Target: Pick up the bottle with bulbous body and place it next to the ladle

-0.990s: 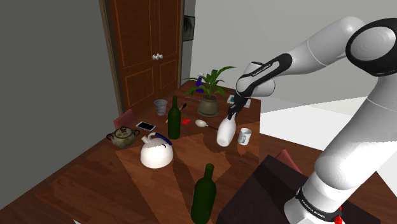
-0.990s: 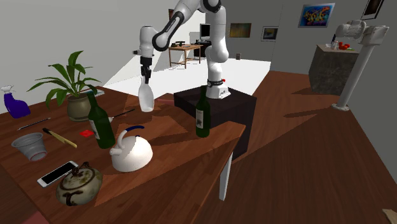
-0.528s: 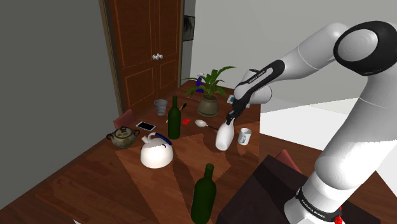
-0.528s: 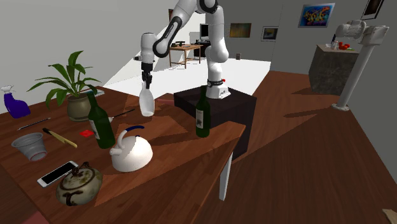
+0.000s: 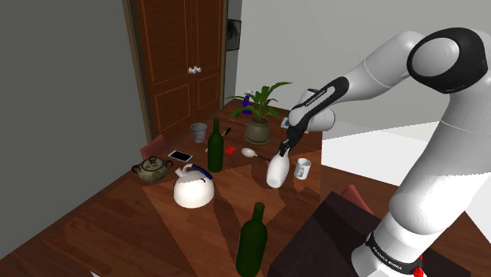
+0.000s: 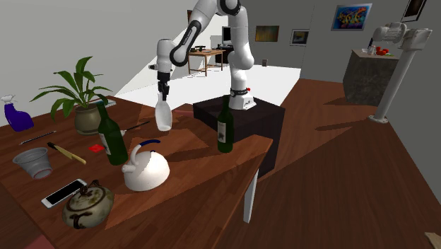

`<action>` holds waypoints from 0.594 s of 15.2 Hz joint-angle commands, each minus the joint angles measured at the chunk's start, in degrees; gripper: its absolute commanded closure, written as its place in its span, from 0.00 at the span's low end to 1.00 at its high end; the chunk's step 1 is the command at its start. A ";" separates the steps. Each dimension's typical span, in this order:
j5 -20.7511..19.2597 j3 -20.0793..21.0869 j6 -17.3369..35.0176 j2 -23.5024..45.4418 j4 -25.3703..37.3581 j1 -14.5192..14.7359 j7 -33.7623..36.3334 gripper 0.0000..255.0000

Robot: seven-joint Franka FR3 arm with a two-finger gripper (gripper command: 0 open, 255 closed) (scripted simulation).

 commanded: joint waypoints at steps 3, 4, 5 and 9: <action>0.01 0.00 0.01 0.00 0.02 -0.01 -0.02 0.00; 0.01 0.00 0.01 0.00 0.03 0.00 -0.01 0.00; 0.01 0.00 0.01 0.00 0.03 -0.01 -0.02 0.00; -1.36 -0.39 -3.62 -4.00 -0.31 -0.06 0.99 0.00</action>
